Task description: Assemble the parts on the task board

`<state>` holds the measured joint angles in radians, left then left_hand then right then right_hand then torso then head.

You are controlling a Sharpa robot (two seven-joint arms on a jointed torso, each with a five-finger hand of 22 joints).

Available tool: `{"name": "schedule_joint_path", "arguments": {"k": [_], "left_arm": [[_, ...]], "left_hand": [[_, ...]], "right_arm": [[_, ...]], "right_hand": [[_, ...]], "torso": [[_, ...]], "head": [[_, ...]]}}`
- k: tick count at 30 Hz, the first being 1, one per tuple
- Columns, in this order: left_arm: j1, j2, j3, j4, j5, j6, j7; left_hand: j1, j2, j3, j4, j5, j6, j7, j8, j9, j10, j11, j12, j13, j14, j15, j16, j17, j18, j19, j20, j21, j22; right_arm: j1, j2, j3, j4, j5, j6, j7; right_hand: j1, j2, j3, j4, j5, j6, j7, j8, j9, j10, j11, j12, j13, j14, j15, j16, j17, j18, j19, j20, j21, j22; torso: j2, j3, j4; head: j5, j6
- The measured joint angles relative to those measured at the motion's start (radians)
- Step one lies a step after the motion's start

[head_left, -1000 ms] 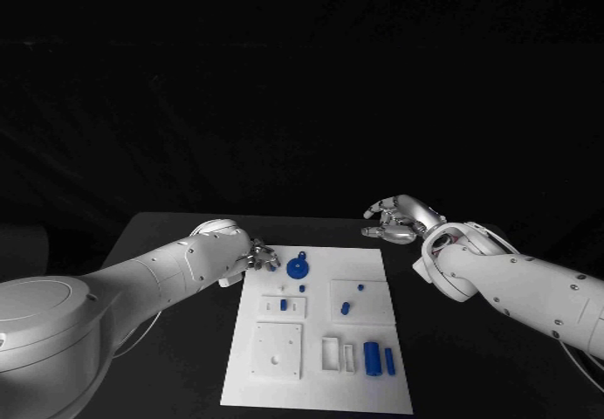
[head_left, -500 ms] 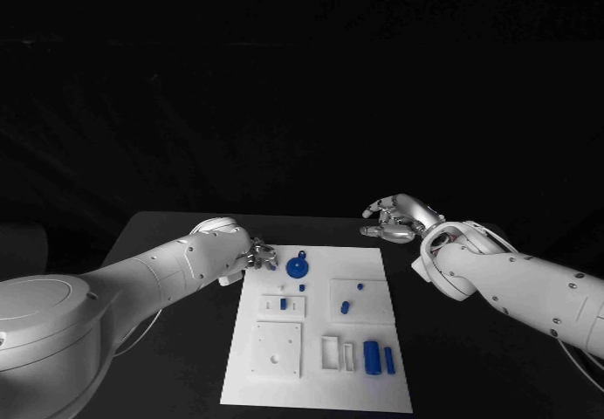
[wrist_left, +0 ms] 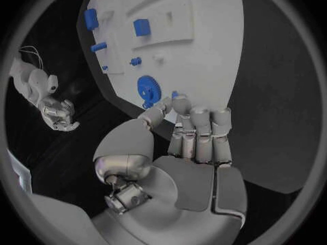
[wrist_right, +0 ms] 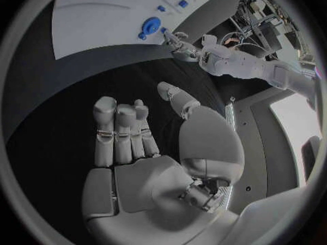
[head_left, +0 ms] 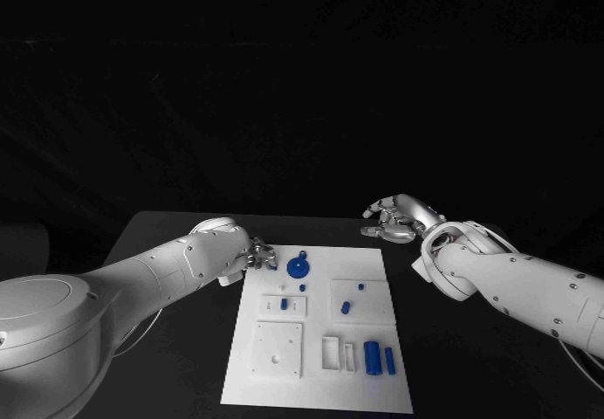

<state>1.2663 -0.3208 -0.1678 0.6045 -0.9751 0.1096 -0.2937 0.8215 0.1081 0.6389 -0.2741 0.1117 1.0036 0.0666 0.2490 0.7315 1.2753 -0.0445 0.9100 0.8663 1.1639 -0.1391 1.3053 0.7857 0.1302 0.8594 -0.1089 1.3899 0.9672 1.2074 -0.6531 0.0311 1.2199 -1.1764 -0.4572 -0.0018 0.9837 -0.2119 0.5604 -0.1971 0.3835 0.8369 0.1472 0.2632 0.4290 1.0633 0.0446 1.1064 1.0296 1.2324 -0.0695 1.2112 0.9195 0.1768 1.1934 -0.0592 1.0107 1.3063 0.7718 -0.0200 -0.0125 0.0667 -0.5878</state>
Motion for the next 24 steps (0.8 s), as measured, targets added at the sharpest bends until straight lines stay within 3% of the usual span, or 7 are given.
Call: {"name": "schedule_joint_path", "arguments": {"k": [4,10,14,17,21,22,24], "left_arm": [[-0.001,-0.002,-0.001,0.002,0.020,-0.001,0.003],[-0.002,-0.019,-0.001,0.024,0.044,-0.007,0.005],[0.001,-0.052,0.000,0.065,0.060,-0.017,0.006],[0.010,-0.088,0.000,0.116,0.068,-0.033,0.005],[0.030,-0.149,-0.001,0.224,0.073,-0.080,-0.003],[0.033,-0.168,0.000,0.257,0.073,-0.095,-0.006],[0.035,-0.194,0.000,0.299,0.072,-0.116,-0.011]], "left_hand": [[-0.010,0.010,-0.004,-0.007,0.058,0.017,-0.014,0.002,0.000,0.008,-0.001,0.000,-0.007,0.001,-0.003,0.004,-0.003,-0.001,0.000,0.000,0.000,0.003],[-0.017,0.017,-0.002,-0.013,0.100,0.028,-0.024,0.002,-0.003,0.015,-0.008,0.000,-0.011,0.002,-0.004,0.008,-0.004,-0.006,0.000,0.000,0.000,0.007],[-0.021,0.021,-0.003,-0.015,0.139,0.033,-0.023,0.002,-0.004,0.017,-0.010,0.005,-0.013,0.002,-0.004,0.015,-0.005,-0.006,0.000,0.000,0.000,0.010],[-0.024,0.024,-0.005,-0.017,0.159,0.034,-0.024,0.002,-0.004,0.018,-0.011,0.005,-0.014,0.002,-0.004,0.015,-0.006,-0.006,0.000,0.000,0.000,0.012],[-0.038,0.023,-0.004,-0.016,0.189,0.034,-0.024,0.002,-0.004,0.022,-0.008,0.015,-0.014,0.002,-0.004,0.027,-0.006,-0.007,0.000,0.000,0.000,0.017],[-0.040,0.020,-0.004,-0.016,0.206,0.034,-0.024,0.003,-0.004,0.022,-0.008,0.015,-0.015,0.002,-0.004,0.027,-0.006,-0.007,0.000,0.000,0.000,0.017],[-0.044,-0.002,0.012,-0.031,0.193,0.056,-0.023,0.003,-0.004,0.037,-0.015,0.015,-0.022,0.003,-0.006,0.027,-0.009,-0.007,0.012,0.000,0.000,0.016]], "right_arm": [[0.000,-0.001,0.000,0.000,0.000,0.000,0.000],[0.000,-0.003,0.000,0.000,0.000,0.001,0.000],[0.000,-0.006,0.000,0.000,0.000,0.001,0.000],[0.000,-0.008,0.000,0.001,0.000,0.001,0.000],[0.000,-0.012,0.000,0.000,0.000,0.002,0.000],[0.000,-0.014,0.000,0.000,0.000,0.002,-0.001],[0.000,-0.014,0.000,-0.002,0.000,0.002,-0.001]], "right_hand": [[0.000,0.000,0.000,0.000,0.000,0.000,0.000,0.000,0.000,0.000,0.000,0.000,-0.001,0.000,0.000,0.000,0.000,0.000,0.000,0.000,0.000,0.000],[0.000,0.000,0.000,0.000,0.000,-0.001,0.000,0.000,0.000,0.000,0.000,0.000,-0.001,0.000,0.000,0.000,-0.001,0.000,0.000,0.000,0.000,0.001],[0.000,0.000,0.000,0.000,0.000,-0.001,0.000,0.000,0.000,0.000,0.000,0.000,-0.001,0.000,0.000,0.000,-0.001,0.000,0.000,0.000,0.000,0.001],[0.000,0.000,0.000,0.000,0.000,-0.001,0.000,0.000,0.000,0.000,0.000,0.000,-0.001,0.000,0.000,0.000,-0.001,0.000,0.000,0.000,0.000,0.001],[0.000,0.000,0.000,0.000,0.000,-0.001,0.000,0.000,0.000,0.000,0.000,0.000,-0.002,0.000,0.000,0.000,-0.001,0.000,0.000,0.000,0.000,0.001],[0.000,0.000,0.000,0.000,0.000,-0.001,0.000,0.000,0.000,0.000,0.000,0.000,-0.002,0.000,0.000,0.000,-0.001,0.000,0.000,0.000,0.000,0.001],[0.000,0.000,0.000,0.000,0.000,-0.002,0.001,0.000,0.000,0.000,0.000,0.000,-0.002,0.000,0.000,0.000,-0.001,0.000,0.000,0.001,0.000,0.001]], "torso": [[0.000,0.0000,0.0003],[-0.001,0.0003,0.0006],[-0.001,0.0009,0.0007],[-0.002,0.0009,0.0018],[-0.005,0.0009,0.0052],[-0.005,0.0009,0.0065],[-0.007,0.0009,0.0093]], "head": [[0.001,0.000],[0.004,0.001],[0.006,0.002],[0.008,0.003],[0.009,0.002],[0.009,0.002],[0.009,0.000]]}}
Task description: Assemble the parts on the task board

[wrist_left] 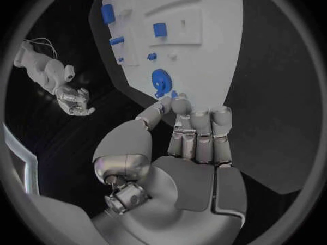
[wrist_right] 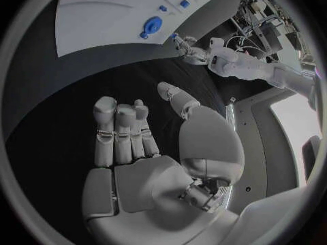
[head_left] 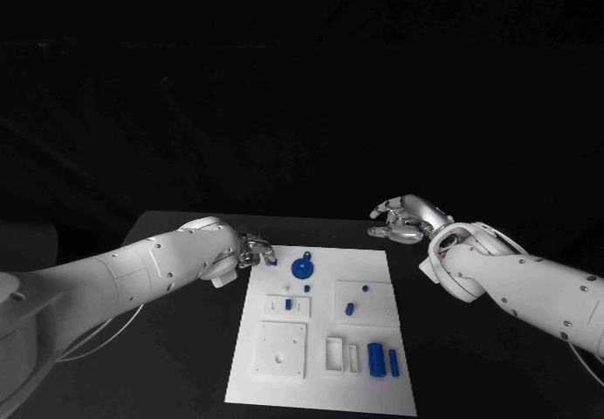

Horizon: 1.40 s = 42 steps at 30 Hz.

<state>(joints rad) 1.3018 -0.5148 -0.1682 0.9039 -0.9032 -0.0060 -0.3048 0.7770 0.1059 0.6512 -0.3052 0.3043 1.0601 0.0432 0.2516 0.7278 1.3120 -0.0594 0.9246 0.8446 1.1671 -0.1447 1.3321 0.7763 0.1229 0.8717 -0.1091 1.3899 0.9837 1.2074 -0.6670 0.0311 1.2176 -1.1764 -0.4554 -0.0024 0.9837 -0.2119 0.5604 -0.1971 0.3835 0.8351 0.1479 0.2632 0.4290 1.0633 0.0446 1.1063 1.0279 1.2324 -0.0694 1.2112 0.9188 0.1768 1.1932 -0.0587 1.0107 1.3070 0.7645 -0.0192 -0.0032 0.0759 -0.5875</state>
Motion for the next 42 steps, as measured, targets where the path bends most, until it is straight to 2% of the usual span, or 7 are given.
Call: {"name": "schedule_joint_path", "arguments": {"k": [1,2,11,16,25,37,42], "left_arm": [[0.001,-0.018,0.000,0.028,-0.001,-0.013,-0.004],[0.001,-0.022,0.000,0.036,-0.001,-0.015,-0.005],[0.002,-0.148,-0.009,0.242,-0.029,-0.077,-0.032],[-0.002,-0.190,-0.037,0.317,-0.061,-0.102,-0.041],[-0.018,-0.216,-0.072,0.390,-0.082,-0.136,-0.045],[-0.073,-0.205,-0.073,0.415,-0.122,-0.162,-0.046],[-0.085,-0.193,-0.073,0.401,-0.139,-0.171,-0.045]], "left_hand": [[-0.011,-0.011,0.031,-0.019,-0.011,0.019,0.001,0.000,0.000,0.012,-0.009,0.000,-0.003,0.000,0.000,0.000,-0.002,-0.003,0.006,-0.004,0.000,0.000],[-0.012,-0.011,0.035,-0.019,-0.012,0.019,0.001,0.000,0.000,0.012,-0.009,0.000,-0.003,0.000,0.000,0.000,-0.002,-0.005,0.008,-0.005,0.000,-0.001],[-0.032,-0.032,0.089,-0.019,-0.014,0.037,0.001,0.000,0.000,0.029,-0.011,0.000,-0.007,0.014,0.003,0.008,-0.004,0.004,0.031,-0.014,0.000,0.000],[-0.042,-0.042,0.097,-0.018,-0.013,0.049,0.000,0.001,0.000,0.044,-0.015,0.000,-0.009,0.027,0.002,0.015,-0.004,0.004,0.040,-0.016,0.000,0.001],[-0.051,-0.058,0.104,-0.013,-0.007,0.065,-0.002,0.001,0.000,0.061,-0.014,0.000,-0.019,0.043,0.003,0.019,-0.004,0.004,0.049,-0.018,0.000,0.003],[-0.051,-0.059,0.105,-0.012,-0.007,0.076,-0.006,0.001,0.000,0.068,-0.021,0.000,-0.025,0.055,0.005,0.024,-0.004,0.005,0.056,-0.021,0.004,0.006],[-0.049,-0.060,0.105,-0.012,-0.007,0.080,-0.006,0.001,0.000,0.073,-0.023,0.000,-0.025,0.061,0.003,0.024,-0.004,0.005,0.063,-0.022,0.004,0.005]], "right_arm": [[0.000,0.000,0.000,-0.002,0.000,0.000,0.000],[0.000,0.000,0.000,-0.002,0.000,0.000,0.000],[0.000,0.001,0.000,-0.010,0.000,0.001,0.000],[0.000,0.000,0.000,-0.012,0.000,0.002,0.000],[0.000,0.004,0.000,-0.018,0.000,0.003,0.000],[0.000,0.004,0.000,-0.022,0.000,0.006,0.000],[0.000,0.004,0.000,-0.021,0.000,0.009,0.000]], "right_hand": [[0.000,0.000,0.000,0.000,0.000,0.000,0.000,0.000,0.000,0.000,0.000,0.000,0.000,0.000,0.000,0.000,0.000,0.000,0.000,0.000,0.000,0.000],[0.000,0.000,0.000,0.000,0.000,0.000,0.000,0.000,0.000,0.000,0.000,0.000,0.000,0.000,0.000,0.000,0.000,0.000,0.000,0.000,0.000,0.000],[0.000,0.000,0.000,0.000,0.000,-0.002,-0.001,0.000,0.000,0.000,0.000,0.004,-0.001,0.000,0.000,0.000,0.000,0.000,0.001,0.002,0.000,0.000],[0.000,0.000,0.000,0.000,0.004,0.000,0.001,0.000,0.000,0.000,0.000,0.004,-0.001,0.000,0.000,0.000,0.000,0.000,0.001,0.002,0.000,0.001],[0.000,0.000,0.000,0.000,0.004,0.001,0.002,0.000,0.000,0.000,0.000,0.004,-0.001,0.000,0.000,0.000,0.000,0.000,0.001,0.002,0.000,0.001],[0.000,0.000,0.000,0.000,0.004,0.001,0.002,0.000,0.000,0.000,0.000,0.004,-0.002,0.000,0.000,0.000,0.000,0.000,0.006,0.001,0.000,0.001],[0.000,0.000,0.000,0.000,0.008,0.001,0.001,0.000,0.000,0.000,0.000,0.004,-0.003,0.000,0.000,0.000,-0.001,0.000,0.006,0.001,0.000,0.000]], "torso": [[-0.001,0.0000,0.0012],[-0.002,-0.0001,0.0025],[-0.012,-0.0018,0.0123],[-0.015,-0.0025,0.0167],[-0.016,-0.0028,0.0180],[-0.014,-0.0018,0.0148],[-0.013,-0.0018,0.0148]], "head": [[-0.001,-0.001],[-0.001,-0.002],[0.001,-0.009],[0.003,-0.013],[0.010,-0.020],[0.017,-0.024],[0.016,-0.025]]}}
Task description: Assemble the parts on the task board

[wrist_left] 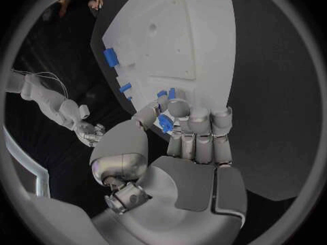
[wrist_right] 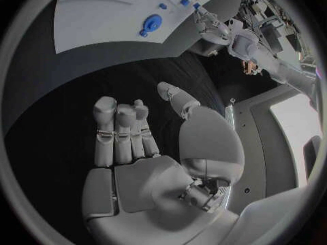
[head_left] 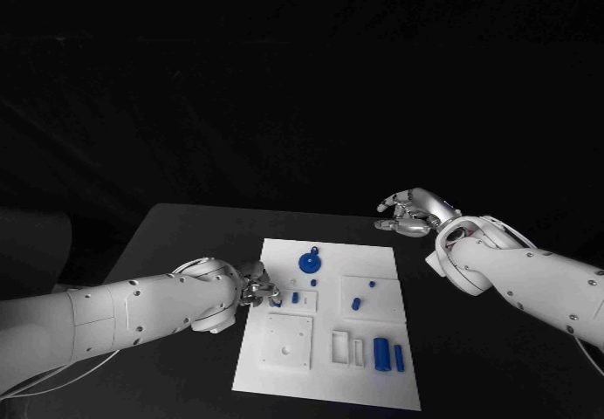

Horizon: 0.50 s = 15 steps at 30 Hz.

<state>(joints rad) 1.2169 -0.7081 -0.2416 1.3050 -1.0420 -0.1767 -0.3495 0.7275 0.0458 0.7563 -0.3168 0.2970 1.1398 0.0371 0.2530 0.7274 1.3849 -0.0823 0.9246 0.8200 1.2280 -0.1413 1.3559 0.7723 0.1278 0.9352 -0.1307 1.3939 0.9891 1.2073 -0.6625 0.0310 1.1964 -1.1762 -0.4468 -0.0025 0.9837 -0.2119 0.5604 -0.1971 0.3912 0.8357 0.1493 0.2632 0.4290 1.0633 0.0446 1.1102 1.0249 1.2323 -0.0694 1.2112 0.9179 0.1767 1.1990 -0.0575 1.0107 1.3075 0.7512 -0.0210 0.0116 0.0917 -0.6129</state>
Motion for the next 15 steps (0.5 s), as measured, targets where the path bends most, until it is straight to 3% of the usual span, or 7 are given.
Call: {"name": "schedule_joint_path", "arguments": {"k": [15], "left_arm": [[-0.001,0.015,0.000,-0.021,-0.030,-0.027,0.001]], "left_hand": [[-0.004,-0.004,0.000,0.000,0.000,0.006,-0.001,0.000,0.000,0.005,-0.002,0.000,-0.001,0.006,-0.001,0.000,0.000,0.001,0.000,0.000,0.000,0.001]], "right_arm": [[0.000,-0.002,0.000,0.001,0.000,0.004,-0.001]], "right_hand": [[0.000,0.000,0.000,0.000,0.000,-0.001,-0.001,0.000,0.000,0.000,0.000,0.000,-0.001,0.000,0.000,0.000,0.000,0.000,0.000,0.000,0.000,0.000]], "torso": [[0.001,-0.0001,-0.0002]], "head": [[-0.005,-0.002]]}}
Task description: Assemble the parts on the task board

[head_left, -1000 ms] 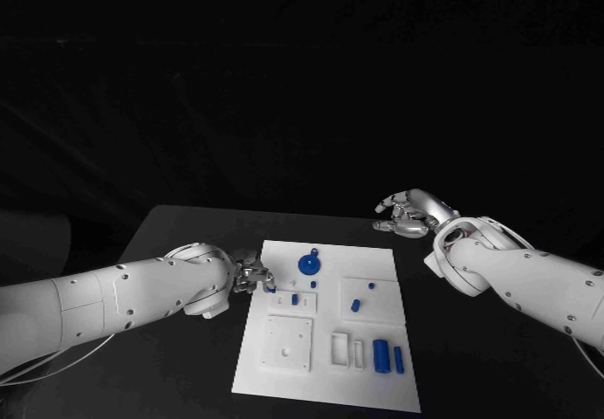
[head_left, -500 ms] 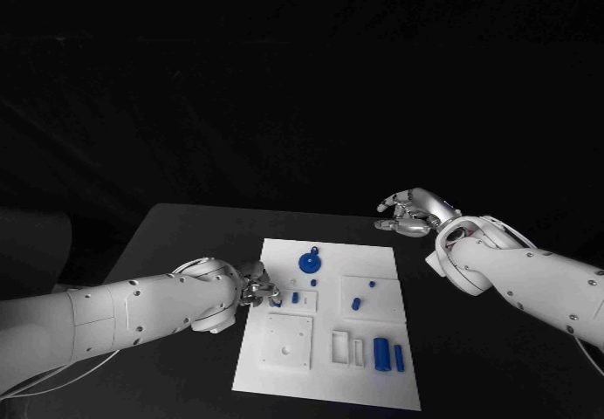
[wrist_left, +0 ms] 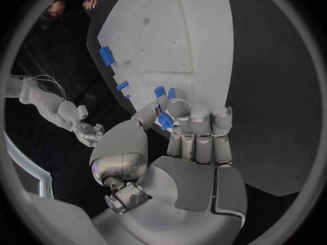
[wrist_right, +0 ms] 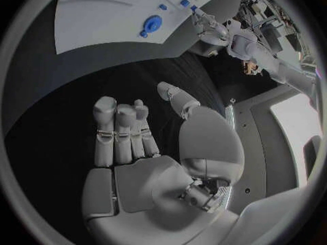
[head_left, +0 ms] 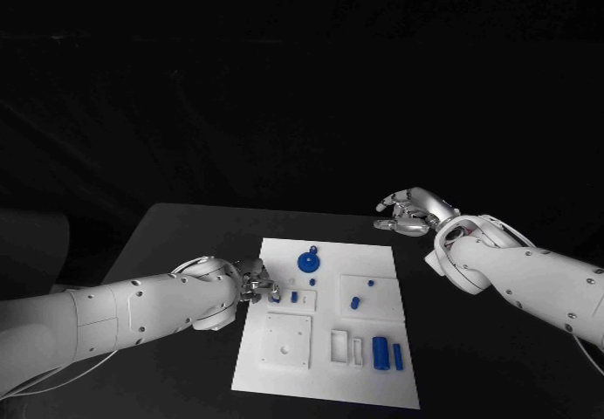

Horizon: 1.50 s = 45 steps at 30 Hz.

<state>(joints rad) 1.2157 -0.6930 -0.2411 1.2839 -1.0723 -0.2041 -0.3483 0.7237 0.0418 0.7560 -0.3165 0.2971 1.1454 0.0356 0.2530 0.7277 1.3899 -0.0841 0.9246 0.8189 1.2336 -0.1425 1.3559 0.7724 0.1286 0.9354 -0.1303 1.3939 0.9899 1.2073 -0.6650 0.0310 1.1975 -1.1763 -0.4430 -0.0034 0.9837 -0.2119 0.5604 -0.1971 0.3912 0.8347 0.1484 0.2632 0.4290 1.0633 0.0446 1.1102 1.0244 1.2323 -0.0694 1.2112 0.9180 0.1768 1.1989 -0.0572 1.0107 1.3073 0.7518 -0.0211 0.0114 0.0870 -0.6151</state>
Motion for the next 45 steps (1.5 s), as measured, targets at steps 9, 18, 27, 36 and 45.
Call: {"name": "schedule_joint_path", "arguments": {"k": [9,18,27,36,45], "left_arm": [[-0.006,0.018,0.000,-0.013,-0.021,-0.003,-0.002],[-0.015,0.028,0.000,-0.029,-0.040,-0.011,-0.005],[-0.016,0.027,0.001,-0.030,-0.048,-0.015,-0.005],[-0.016,0.027,0.001,-0.032,-0.051,-0.021,-0.005],[-0.017,0.027,0.001,-0.035,-0.053,-0.029,-0.005]], "left_hand": [[-0.001,0.001,0.000,0.000,0.001,0.002,0.001,0.000,0.000,0.001,0.000,0.000,-0.001,0.003,0.000,0.000,0.000,0.001,0.001,0.002,0.000,0.000],[-0.005,0.005,-0.001,0.001,0.001,0.004,0.000,0.000,0.000,0.001,-0.004,0.000,-0.001,0.004,0.000,0.000,0.000,0.002,0.001,0.002,0.000,0.000],[-0.005,0.005,-0.001,0.002,0.000,0.004,-0.001,0.000,0.001,0.001,-0.004,0.000,-0.002,0.005,0.002,0.000,0.000,0.003,0.001,0.002,0.000,0.000],[-0.005,0.005,0.001,-0.001,-0.004,0.005,-0.002,0.000,0.001,0.002,-0.006,0.000,-0.002,0.006,0.002,0.000,-0.001,0.003,0.005,-0.002,0.000,0.000],[-0.004,0.005,0.001,-0.001,-0.008,0.005,-0.002,0.000,0.002,0.004,-0.007,0.000,-0.002,0.006,-0.002,-0.001,-0.001,0.003,0.005,-0.001,0.000,0.000]], "right_arm": [[0.000,0.000,0.000,0.002,0.000,0.001,0.000],[0.000,-0.002,0.000,0.004,0.000,0.001,0.000],[0.000,-0.002,0.000,0.004,0.000,0.001,0.000],[0.000,-0.003,0.000,0.005,0.000,0.002,0.000],[0.000,-0.004,0.000,0.005,0.000,0.002,0.000]], "right_hand": [[0.000,0.000,-0.003,0.003,0.000,0.000,0.000,0.000,0.000,0.000,0.000,0.000,0.000,0.000,0.000,0.000,0.000,0.000,0.000,0.000,0.000,0.001],[0.000,0.000,-0.003,0.003,0.000,-0.002,-0.002,0.000,0.000,0.000,0.000,0.000,-0.001,0.000,0.000,0.000,0.000,0.000,0.001,0.001,0.000,0.001],[0.000,0.000,-0.003,0.003,0.000,0.001,0.001,0.000,0.000,0.000,0.000,0.000,-0.001,0.000,0.000,0.000,0.000,0.000,-0.004,0.000,0.000,0.001],[0.000,0.000,-0.003,0.003,0.000,0.001,0.001,0.000,0.000,0.000,0.000,0.000,-0.002,0.000,0.000,0.000,0.000,0.000,-0.004,0.000,0.000,0.000],[0.000,0.000,-0.003,0.003,0.004,0.001,0.001,0.000,0.000,0.000,0.000,0.000,-0.002,0.000,0.000,0.000,-0.001,0.000,-0.004,0.000,-0.004,0.000]], "torso": [[0.000,-0.0006,0.0005],[0.000,-0.0012,-0.0001],[0.000,-0.0007,-0.0001],[0.000,-0.0006,-0.0001],[0.000,-0.0007,0.0005]], "head": [[-0.002,0.000],[-0.005,0.000],[-0.014,0.000],[-0.013,0.000],[-0.012,-0.001]]}}
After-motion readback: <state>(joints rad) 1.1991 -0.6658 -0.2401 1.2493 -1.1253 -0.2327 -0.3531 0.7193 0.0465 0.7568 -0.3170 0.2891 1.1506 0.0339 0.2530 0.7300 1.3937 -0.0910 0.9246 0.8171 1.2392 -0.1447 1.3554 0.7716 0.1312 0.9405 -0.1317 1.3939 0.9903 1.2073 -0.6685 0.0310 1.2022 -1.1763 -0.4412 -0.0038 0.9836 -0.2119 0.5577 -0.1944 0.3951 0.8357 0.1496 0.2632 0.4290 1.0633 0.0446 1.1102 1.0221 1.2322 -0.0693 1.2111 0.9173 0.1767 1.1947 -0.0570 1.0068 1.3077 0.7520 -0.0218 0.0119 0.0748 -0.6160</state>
